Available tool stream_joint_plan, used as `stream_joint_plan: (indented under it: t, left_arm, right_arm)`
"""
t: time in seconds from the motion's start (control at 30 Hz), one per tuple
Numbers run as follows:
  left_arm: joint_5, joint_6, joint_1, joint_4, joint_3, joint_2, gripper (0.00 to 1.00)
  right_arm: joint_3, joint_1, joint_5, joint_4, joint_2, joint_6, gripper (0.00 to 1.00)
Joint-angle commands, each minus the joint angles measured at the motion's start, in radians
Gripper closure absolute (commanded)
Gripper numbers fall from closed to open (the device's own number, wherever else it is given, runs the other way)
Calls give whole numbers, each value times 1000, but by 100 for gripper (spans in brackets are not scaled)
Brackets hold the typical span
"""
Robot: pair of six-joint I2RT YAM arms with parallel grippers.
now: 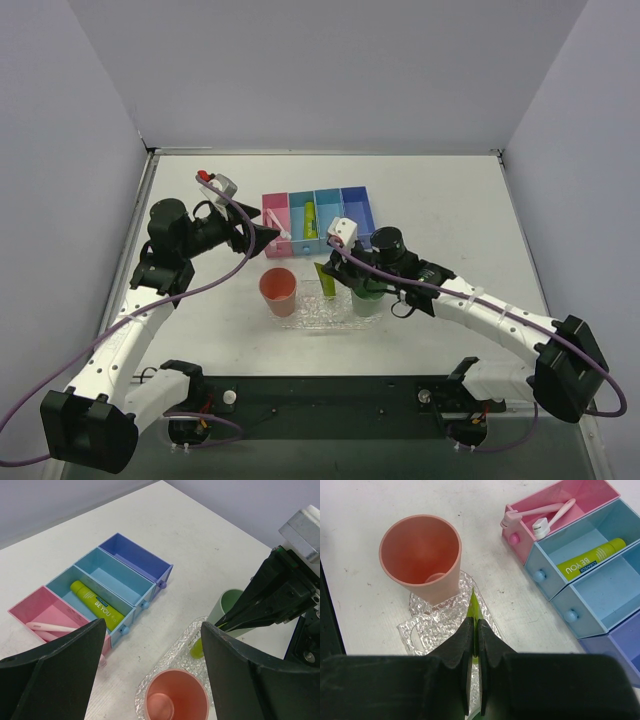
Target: Prepare toiletry sets of a toothbrush and toothpaste on the tray
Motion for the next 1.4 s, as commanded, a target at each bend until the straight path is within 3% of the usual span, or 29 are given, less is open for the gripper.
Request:
stream_joint_plan:
  t: [0.0, 0.7, 1.37]
  left_arm:
    - [20, 11, 4, 47, 5, -9, 13]
    - [21, 12, 4, 45, 5, -12, 13]
    - [21, 12, 2, 45, 4, -18, 13]
  right_arm:
    - [-10, 7, -3, 108, -1, -22, 99]
    - [-76, 10, 6, 186, 27, -20, 93]
    - [-38, 14, 11, 129, 1, 10, 65]
